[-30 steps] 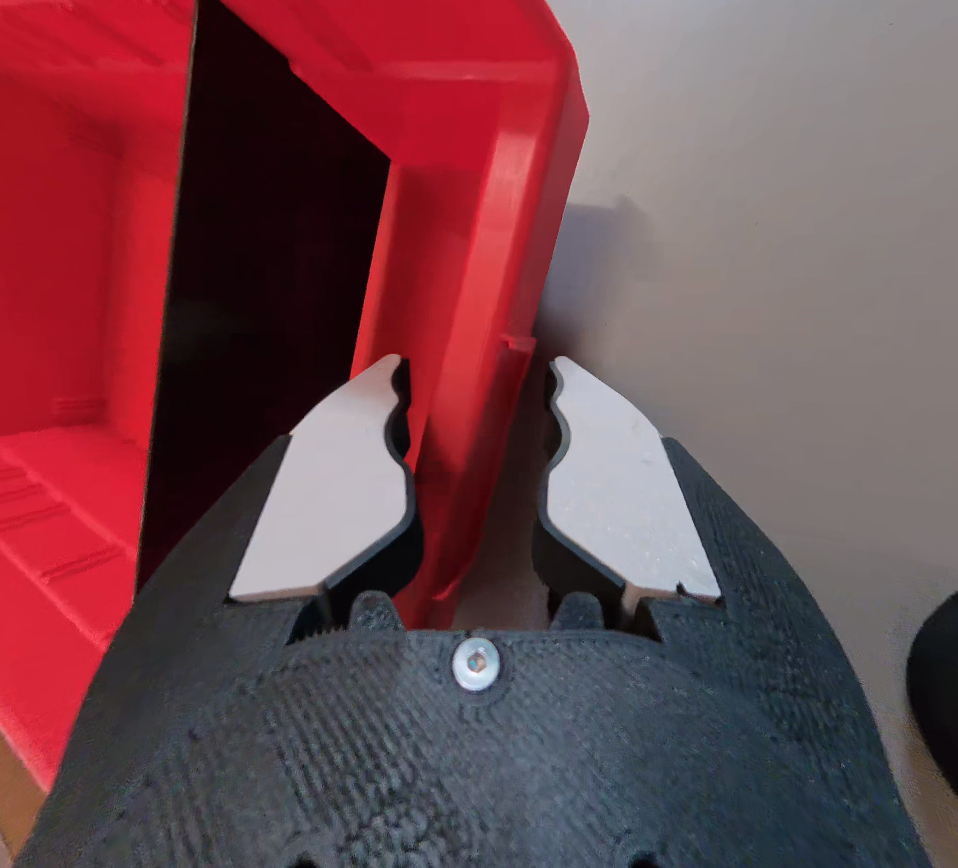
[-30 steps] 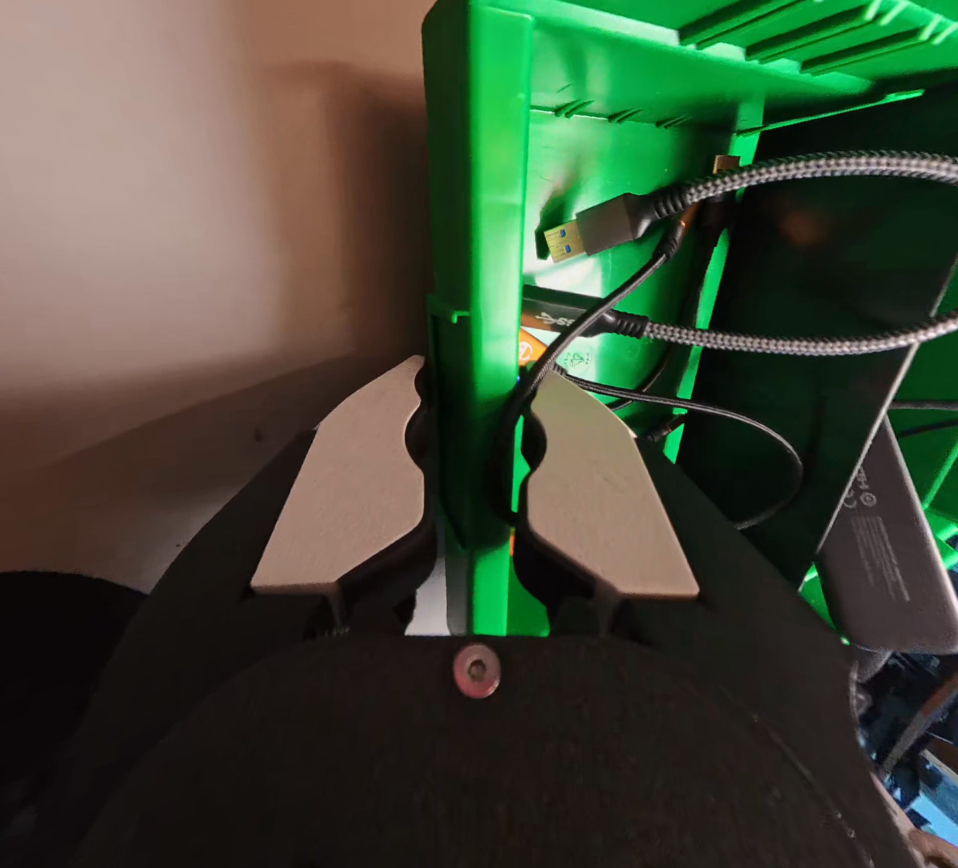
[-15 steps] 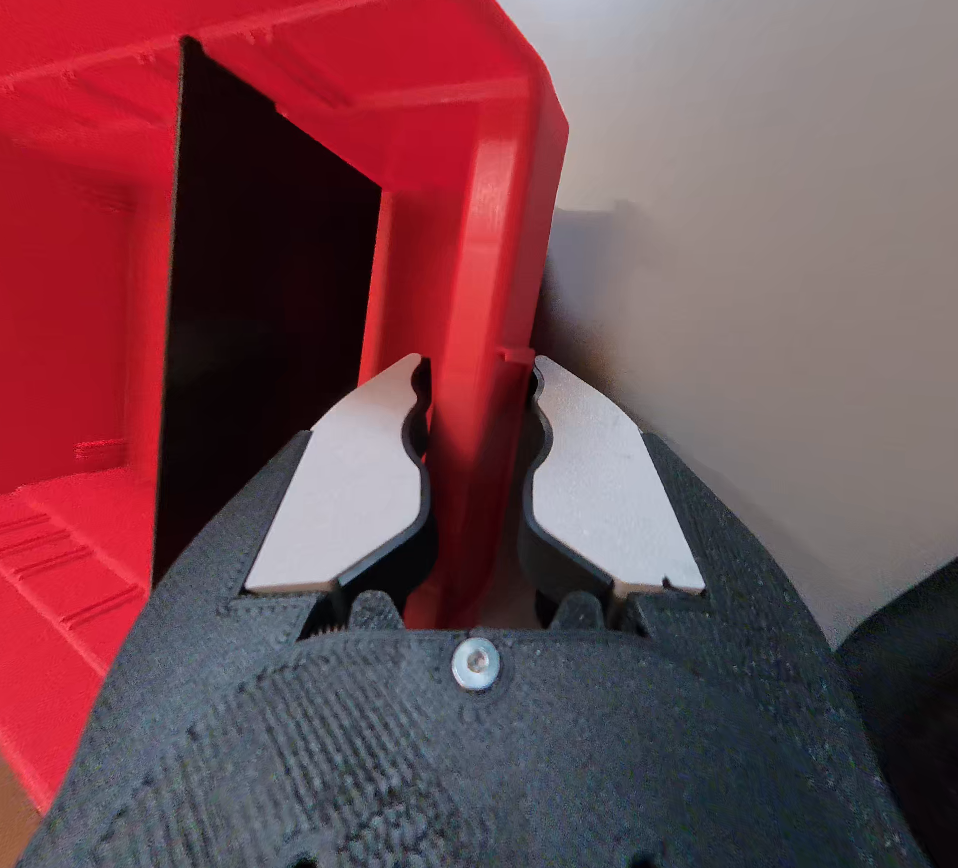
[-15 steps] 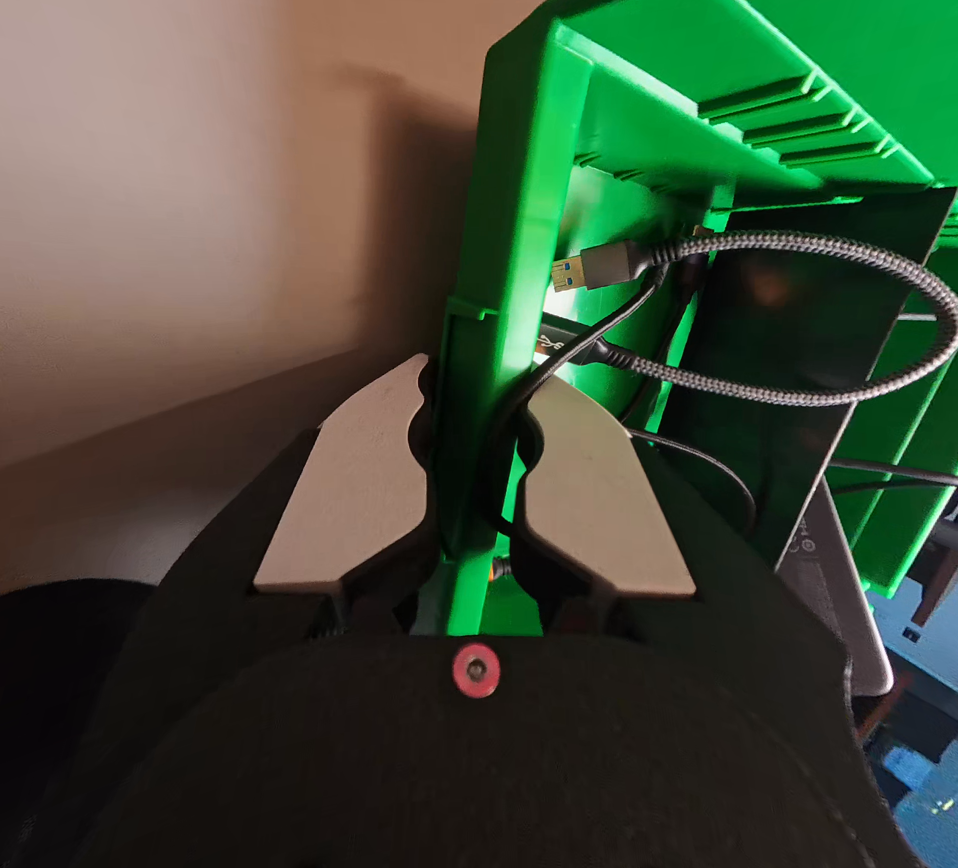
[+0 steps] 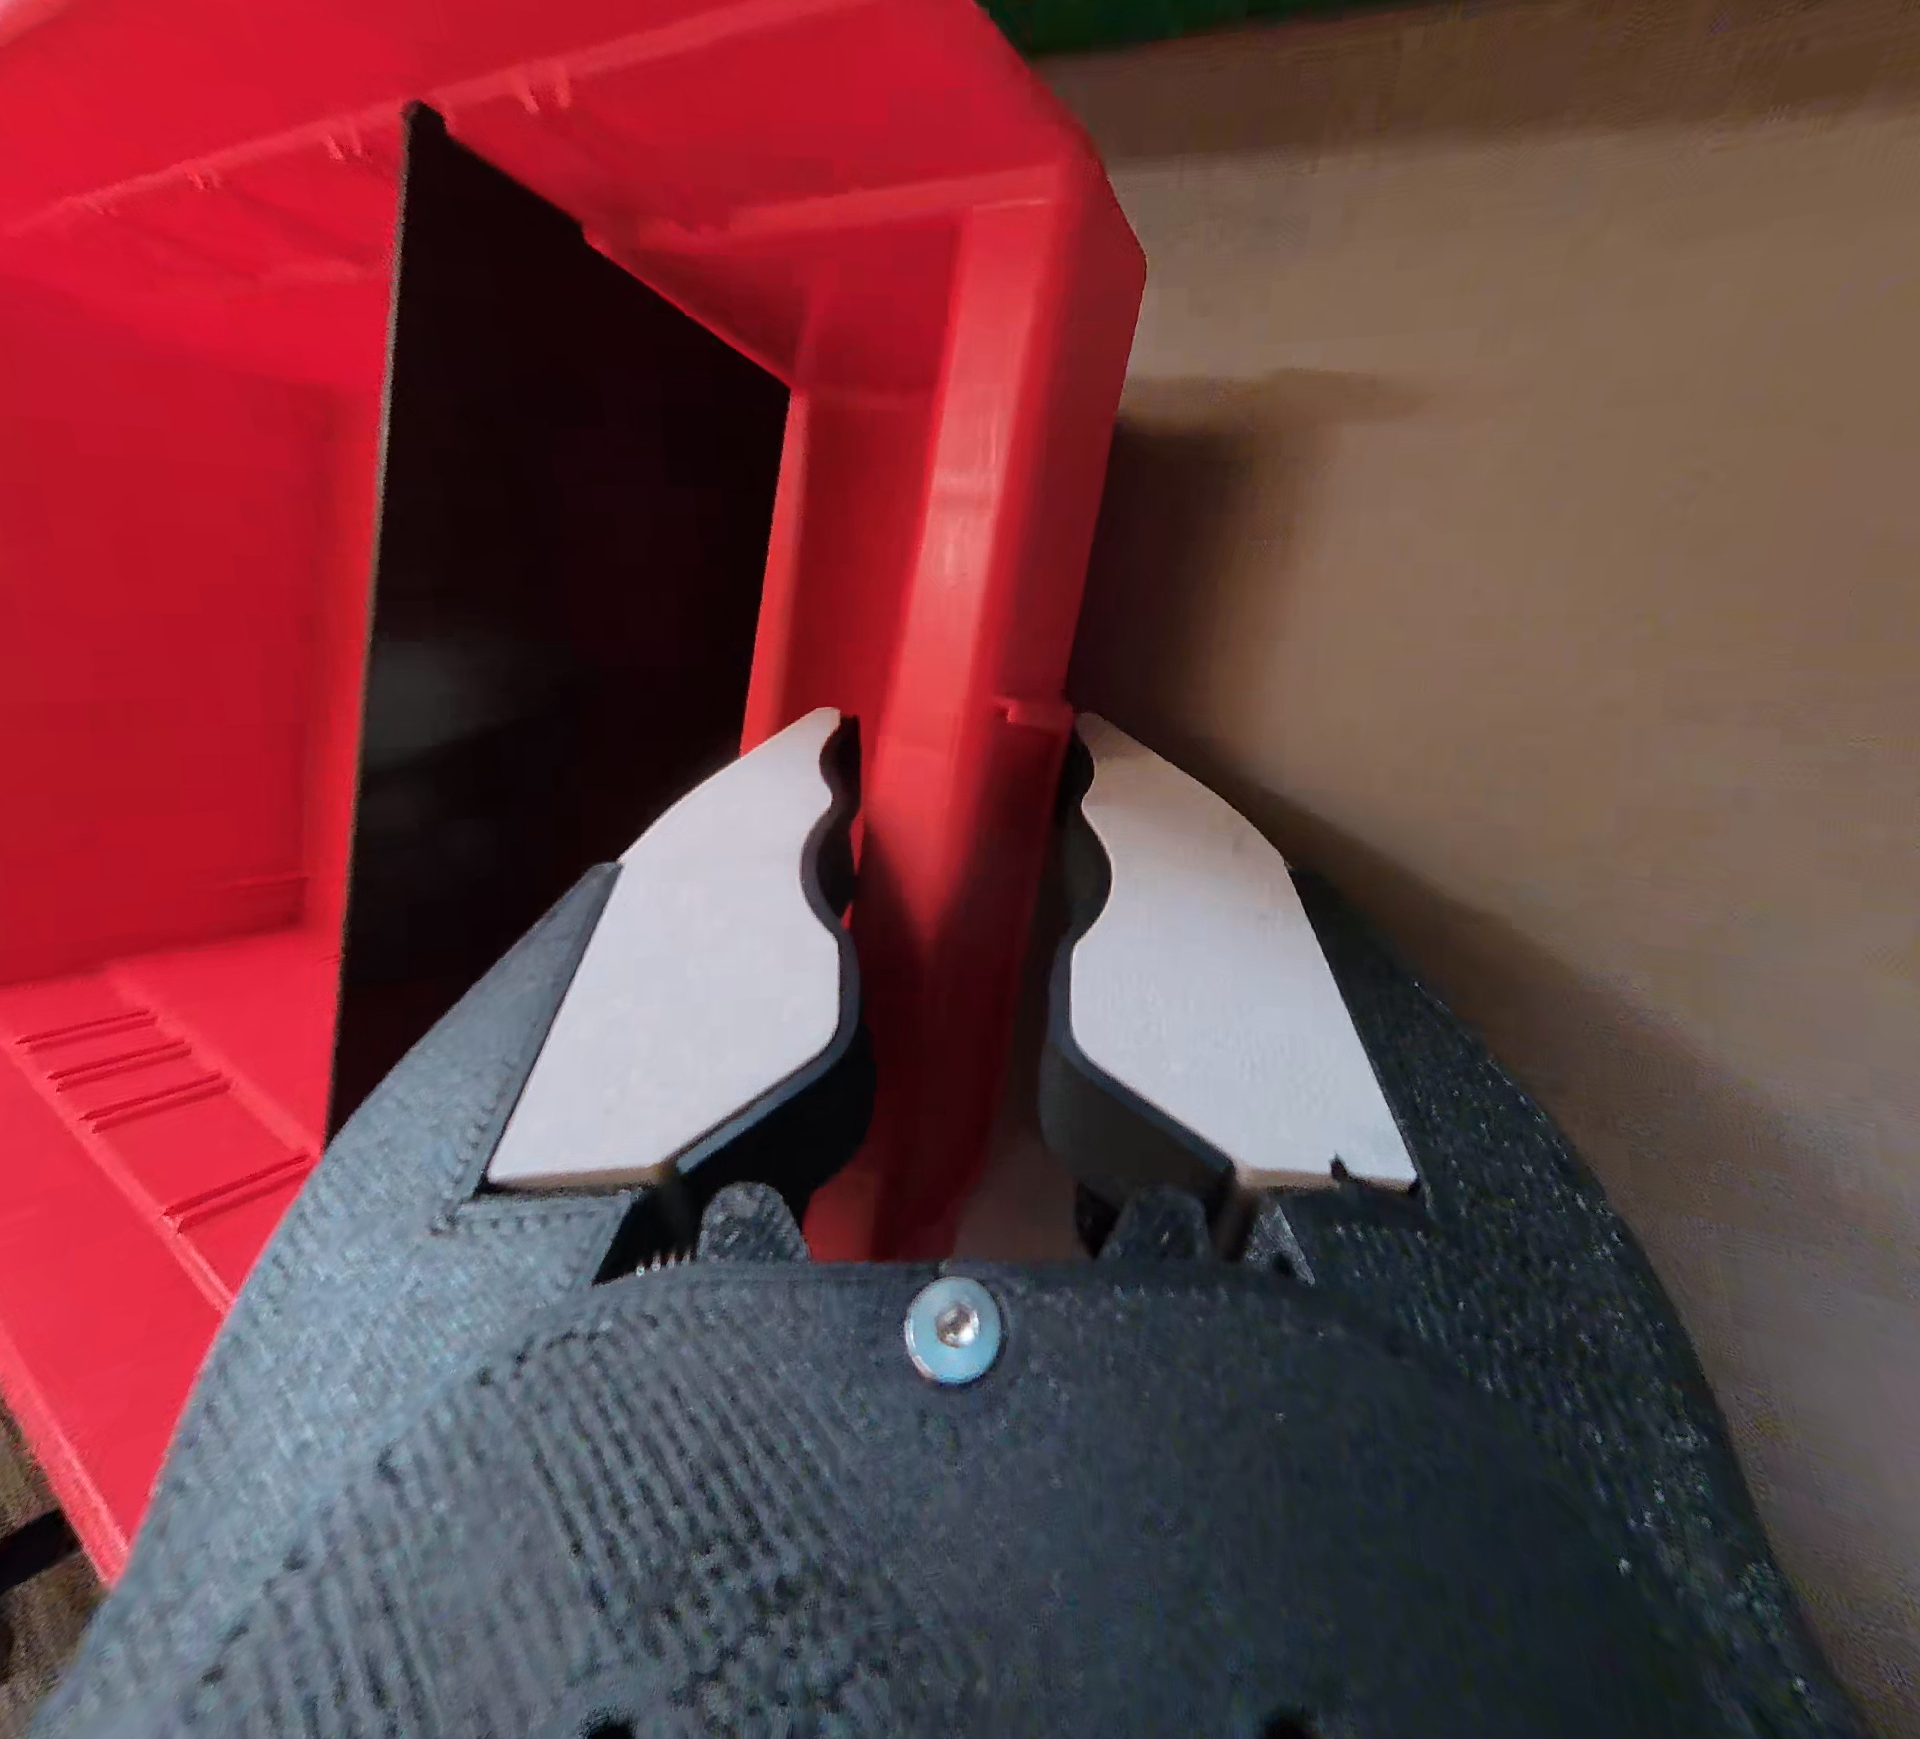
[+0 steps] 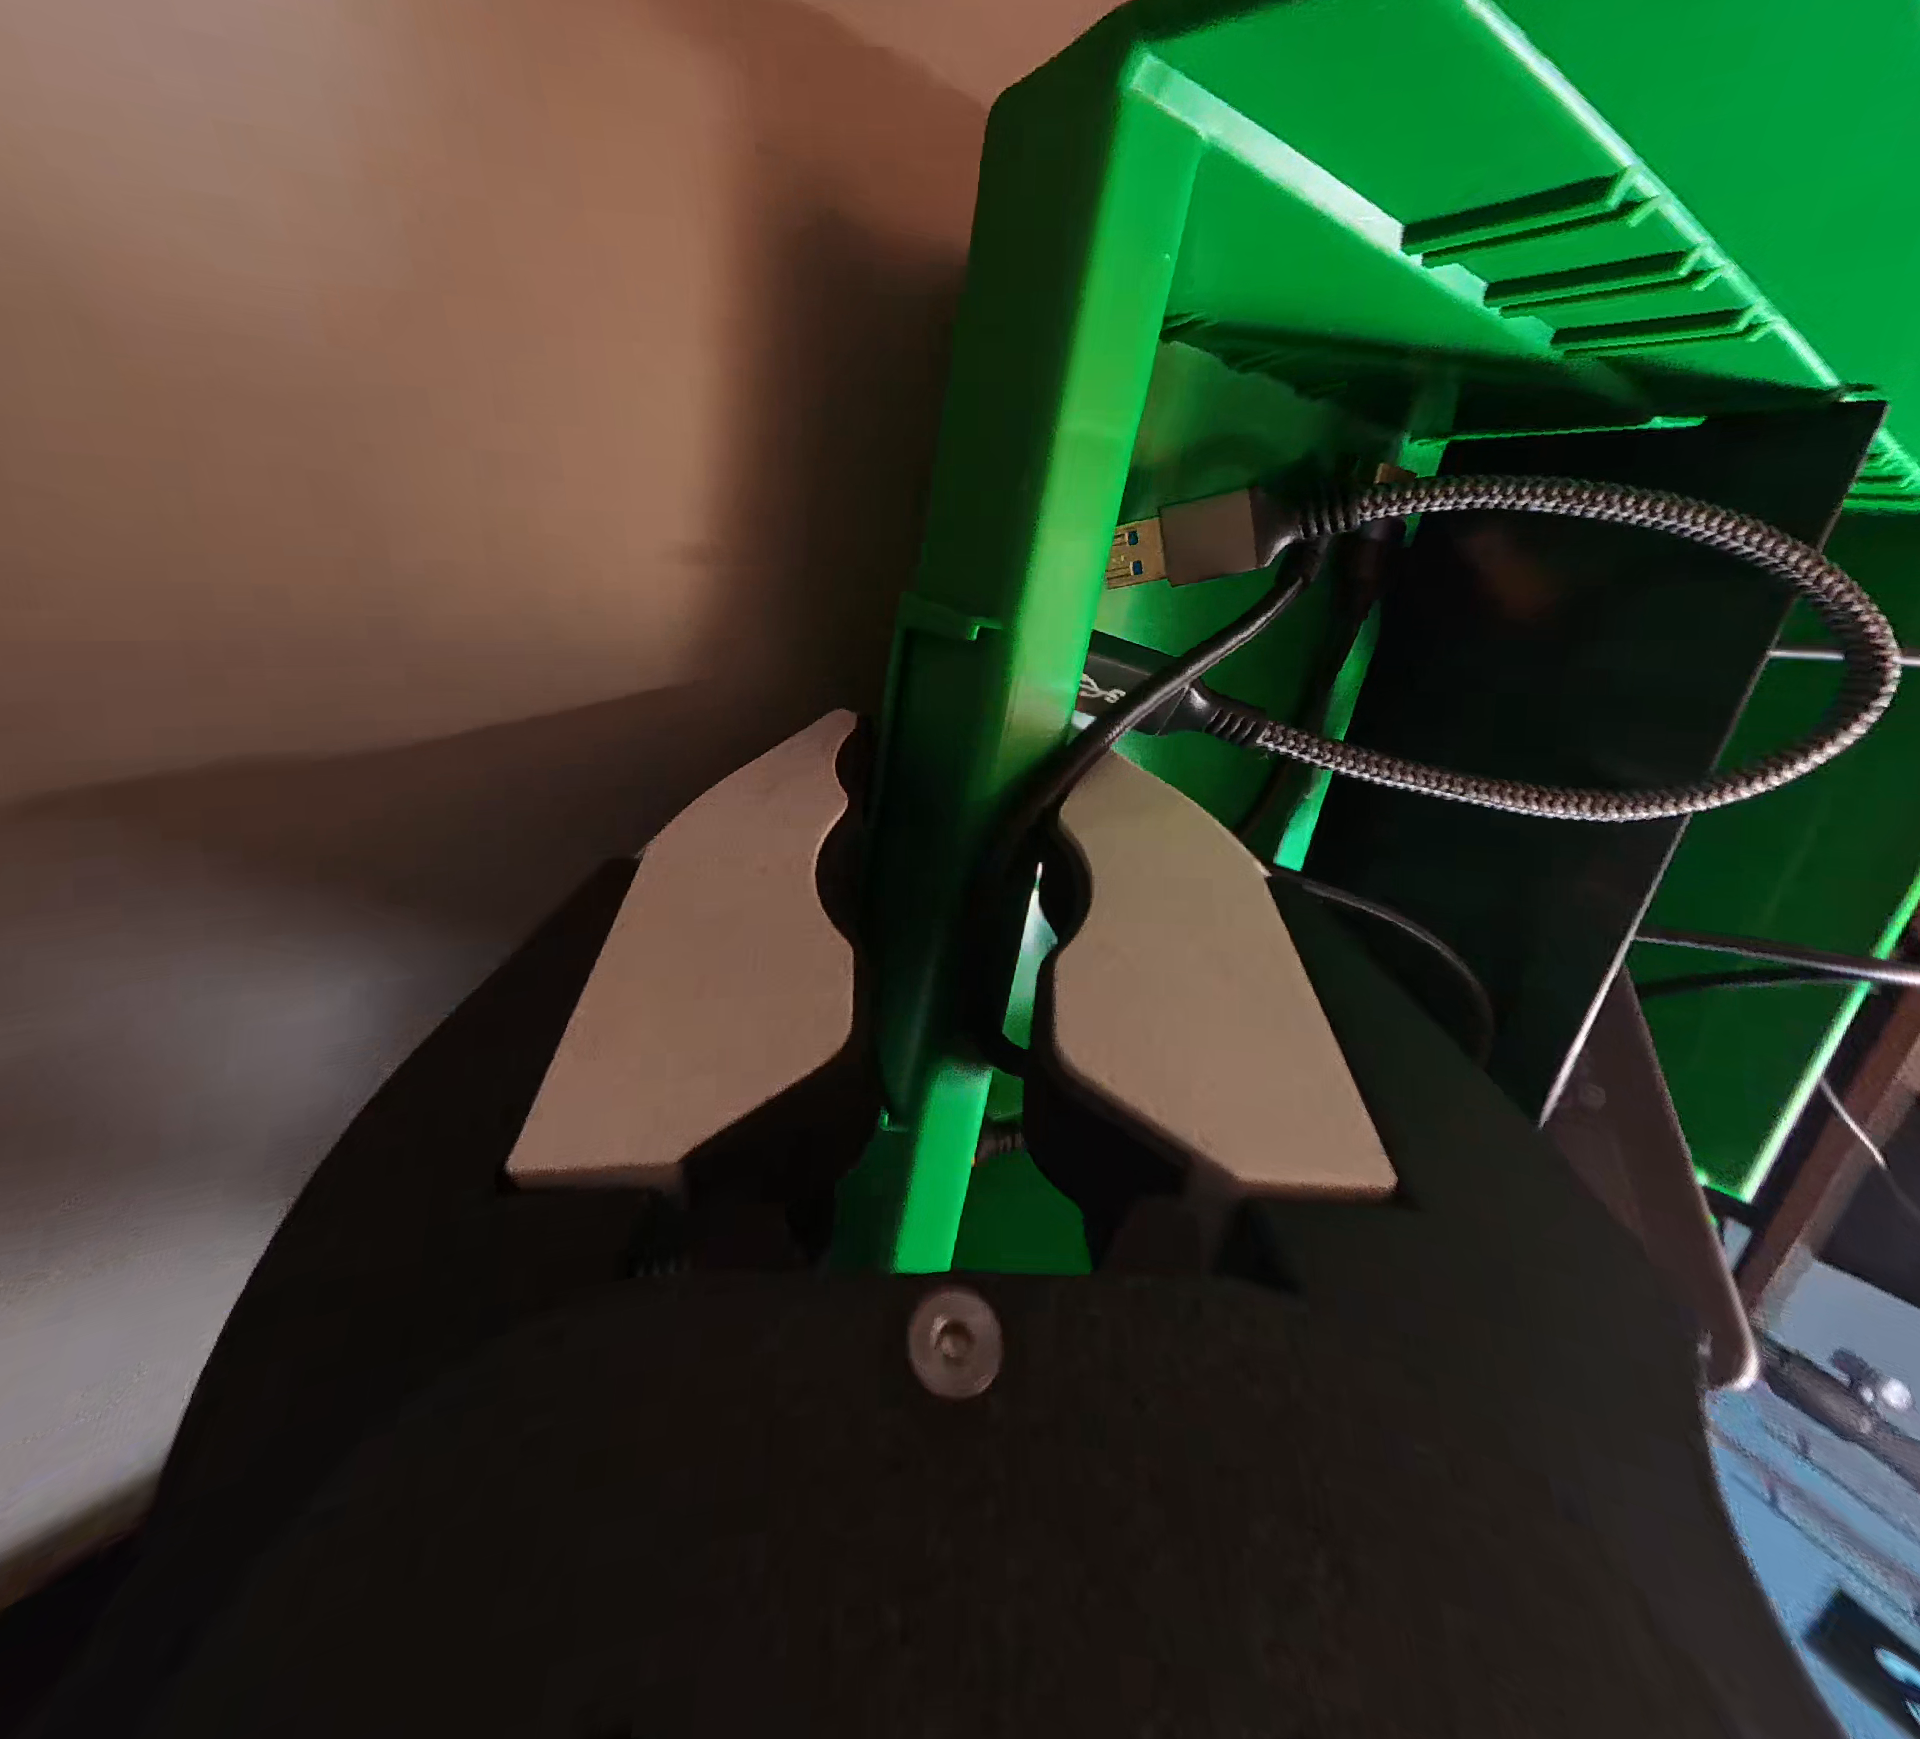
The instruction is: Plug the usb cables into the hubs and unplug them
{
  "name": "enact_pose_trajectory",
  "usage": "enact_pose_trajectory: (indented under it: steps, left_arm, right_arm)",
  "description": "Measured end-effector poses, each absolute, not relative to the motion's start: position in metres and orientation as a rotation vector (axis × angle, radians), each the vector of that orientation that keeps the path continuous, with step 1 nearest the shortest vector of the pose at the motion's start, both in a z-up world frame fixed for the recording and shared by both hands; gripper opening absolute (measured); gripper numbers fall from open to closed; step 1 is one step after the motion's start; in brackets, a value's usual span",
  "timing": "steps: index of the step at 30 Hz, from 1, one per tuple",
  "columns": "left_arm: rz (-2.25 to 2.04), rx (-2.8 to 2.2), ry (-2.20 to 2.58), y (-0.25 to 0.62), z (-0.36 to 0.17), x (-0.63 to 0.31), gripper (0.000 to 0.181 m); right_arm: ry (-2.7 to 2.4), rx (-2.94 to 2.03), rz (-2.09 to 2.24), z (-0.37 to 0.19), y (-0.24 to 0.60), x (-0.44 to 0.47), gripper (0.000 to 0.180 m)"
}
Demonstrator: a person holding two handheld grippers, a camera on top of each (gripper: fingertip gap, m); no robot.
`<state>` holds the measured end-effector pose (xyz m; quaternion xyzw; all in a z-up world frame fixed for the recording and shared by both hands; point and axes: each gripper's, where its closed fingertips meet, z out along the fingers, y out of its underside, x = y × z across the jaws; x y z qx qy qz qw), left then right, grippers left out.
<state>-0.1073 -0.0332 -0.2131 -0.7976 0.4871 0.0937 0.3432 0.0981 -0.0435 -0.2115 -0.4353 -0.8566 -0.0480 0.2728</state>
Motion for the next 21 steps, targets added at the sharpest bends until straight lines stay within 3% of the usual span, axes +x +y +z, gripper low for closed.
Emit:
enact_pose_trajectory:
  steps: [6, 11, 16, 21]
  left_arm:
    - [0.136, -1.977, 1.184, -0.017, -0.199, -0.082, 0.041]
    - [-0.171, -1.896, 0.945, -0.039, -0.155, -0.053, 0.046]
    - [-0.495, -1.850, 0.678, -0.083, -0.124, -0.022, 0.050]
    - [-0.591, -1.892, 0.375, -0.106, -0.129, 0.004, 0.055]
  right_arm:
    - [-2.240, -1.152, -0.011, -0.203, -0.086, 0.094, 0.035]
    - [-1.861, -1.327, 0.539, -0.138, -0.119, 0.094, 0.042]
    - [-1.143, -1.565, 0.571, -0.087, -0.049, 0.157, 0.042]
    - [-0.657, -1.807, 0.756, -0.116, -0.023, 0.213, 0.059]
